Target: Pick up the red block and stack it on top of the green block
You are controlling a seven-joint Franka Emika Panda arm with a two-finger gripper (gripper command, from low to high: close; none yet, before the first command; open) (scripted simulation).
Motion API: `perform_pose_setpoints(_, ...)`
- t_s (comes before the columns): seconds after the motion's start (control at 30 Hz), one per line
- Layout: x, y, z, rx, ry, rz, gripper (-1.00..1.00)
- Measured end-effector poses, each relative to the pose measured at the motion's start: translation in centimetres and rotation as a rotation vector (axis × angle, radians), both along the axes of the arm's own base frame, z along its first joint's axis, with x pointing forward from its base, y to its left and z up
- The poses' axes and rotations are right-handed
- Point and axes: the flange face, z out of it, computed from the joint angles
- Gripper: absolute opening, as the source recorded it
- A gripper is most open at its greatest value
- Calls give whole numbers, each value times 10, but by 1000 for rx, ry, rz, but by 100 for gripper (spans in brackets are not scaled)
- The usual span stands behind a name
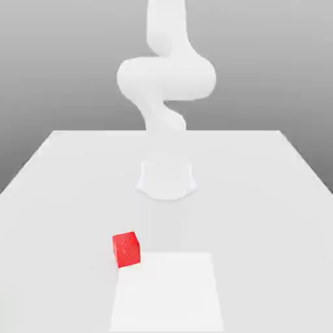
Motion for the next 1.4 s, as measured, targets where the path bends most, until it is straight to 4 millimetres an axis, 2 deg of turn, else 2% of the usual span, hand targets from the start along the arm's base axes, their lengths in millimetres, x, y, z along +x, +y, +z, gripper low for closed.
perform_pose_setpoints(0.13, 33, -18, -99, -73, 154, 43, 0)
perform_pose_setpoints(0.23, 41, -35, -174, -108, 269, 82, 0)
perform_pose_setpoints(0.3, 38, -46, -225, -122, 346, 112, 0)
perform_pose_setpoints(0.4, 22, -61, -300, -129, 466, 166, 0)
perform_pose_setpoints(0.6, -42, -79, -451, -94, 692, 292, 0)
perform_pose_setpoints(0.67, -48, -81, -478, -91, 712, 302, 0)
perform_pose_setpoints(0.77, -52, -81, -505, -92, 718, 306, 0)
perform_pose_setpoints(0.8, -53, -81, -513, -92, 719, 306, -100)
perform_pose_setpoints(1.03, -53, -81, -515, -91, 721, 307, -100)
perform_pose_setpoints(1.3, -53, -82, -457, -88, 720, 304, -100)
perform_pose_setpoints(1.4, -32, -101, -447, -25, 715, 198, -100)
